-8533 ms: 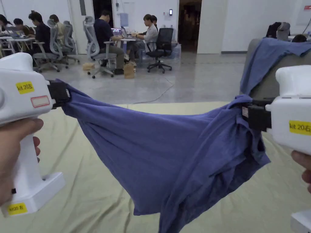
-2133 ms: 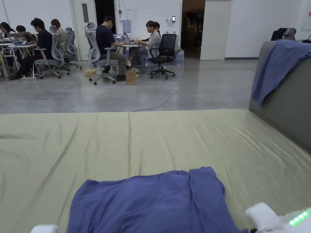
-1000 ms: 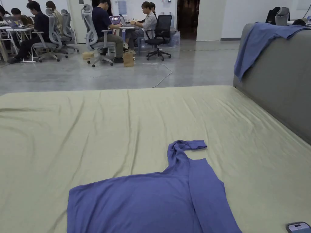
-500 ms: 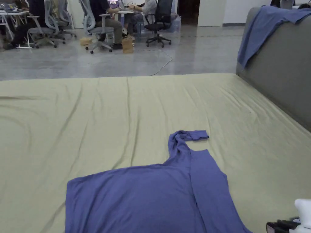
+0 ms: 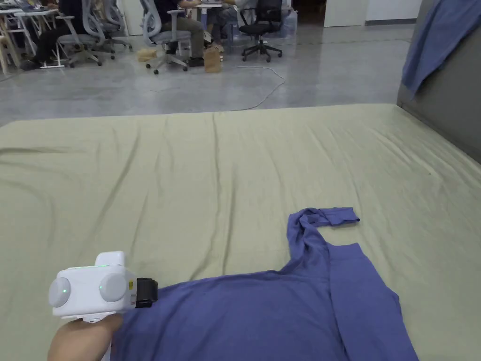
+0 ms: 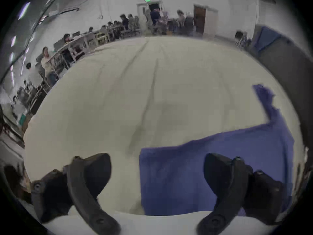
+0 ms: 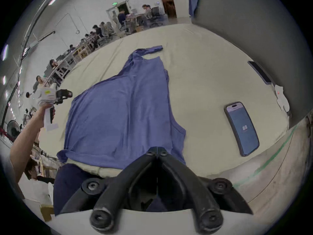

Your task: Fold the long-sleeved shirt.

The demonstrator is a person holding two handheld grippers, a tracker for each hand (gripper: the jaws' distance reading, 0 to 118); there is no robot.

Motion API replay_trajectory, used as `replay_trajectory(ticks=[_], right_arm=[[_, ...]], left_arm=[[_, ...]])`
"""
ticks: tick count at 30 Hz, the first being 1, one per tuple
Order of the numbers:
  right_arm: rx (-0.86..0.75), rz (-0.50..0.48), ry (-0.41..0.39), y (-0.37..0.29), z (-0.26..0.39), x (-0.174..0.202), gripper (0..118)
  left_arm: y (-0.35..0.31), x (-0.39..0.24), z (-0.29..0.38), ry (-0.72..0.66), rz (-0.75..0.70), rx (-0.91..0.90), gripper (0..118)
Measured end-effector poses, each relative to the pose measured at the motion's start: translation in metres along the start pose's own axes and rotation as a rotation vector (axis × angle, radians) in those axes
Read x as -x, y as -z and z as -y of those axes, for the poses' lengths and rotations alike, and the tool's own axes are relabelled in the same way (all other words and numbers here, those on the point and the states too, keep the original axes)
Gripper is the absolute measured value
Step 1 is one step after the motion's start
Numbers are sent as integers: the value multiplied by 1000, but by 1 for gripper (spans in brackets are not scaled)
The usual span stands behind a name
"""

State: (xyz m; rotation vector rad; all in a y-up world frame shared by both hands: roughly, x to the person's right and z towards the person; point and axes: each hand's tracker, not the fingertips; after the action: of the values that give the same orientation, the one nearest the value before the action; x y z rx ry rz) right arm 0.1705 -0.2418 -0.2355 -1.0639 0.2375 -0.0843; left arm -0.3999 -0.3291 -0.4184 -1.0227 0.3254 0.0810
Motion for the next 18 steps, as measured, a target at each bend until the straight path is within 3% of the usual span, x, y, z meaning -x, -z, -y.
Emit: replay_trajectory(ticks=[1, 3, 4, 5, 6, 7, 8, 9, 11, 12, 15, 16, 17, 18], right_arm=[[10, 9, 6, 3, -1, -2, 0], [27, 22, 13, 8, -2, -6, 0], [32, 39, 8, 10, -3, -7, 0], [30, 52, 6, 11, -5, -8, 2], [26, 57, 11, 12, -7, -9, 24], [24, 58, 27, 14, -10, -11, 81], [21, 41, 37, 18, -12, -13, 118], [34, 28, 47, 25, -15, -15, 116], [30, 28, 82, 39, -13, -18, 116], [86, 22, 60, 50, -14, -22, 116], [232, -17, 144, 90, -10, -20, 116], [313, -21, 142, 105, -9, -16, 110], [370, -11, 125, 114, -6, -13, 92], [348, 177, 21, 114, -6, -3, 76]], left_arm=[[16, -3, 4, 9, 12, 40, 80], [34, -6, 16, 44, 37, 121, 78], [20, -7, 14, 37, 2, -6, 62], [15, -9, 11, 57, -16, 13, 39], [7, -10, 13, 76, 10, 3, 1], [-3, -10, 14, 96, 17, -24, 1], [-25, -17, 14, 77, 62, -40, 1], [-34, -19, 18, -13, 87, -13, 1], [-51, -15, 16, -61, 183, 2, 1], [-50, -2, 5, -94, 231, 0, 1], [-72, 7, -1, -108, 220, -30, 1], [-75, 10, -4, -117, 231, -38, 1], [-80, 15, -8, -132, 237, -48, 1], [-87, 20, -11, -175, 267, -41, 1]])
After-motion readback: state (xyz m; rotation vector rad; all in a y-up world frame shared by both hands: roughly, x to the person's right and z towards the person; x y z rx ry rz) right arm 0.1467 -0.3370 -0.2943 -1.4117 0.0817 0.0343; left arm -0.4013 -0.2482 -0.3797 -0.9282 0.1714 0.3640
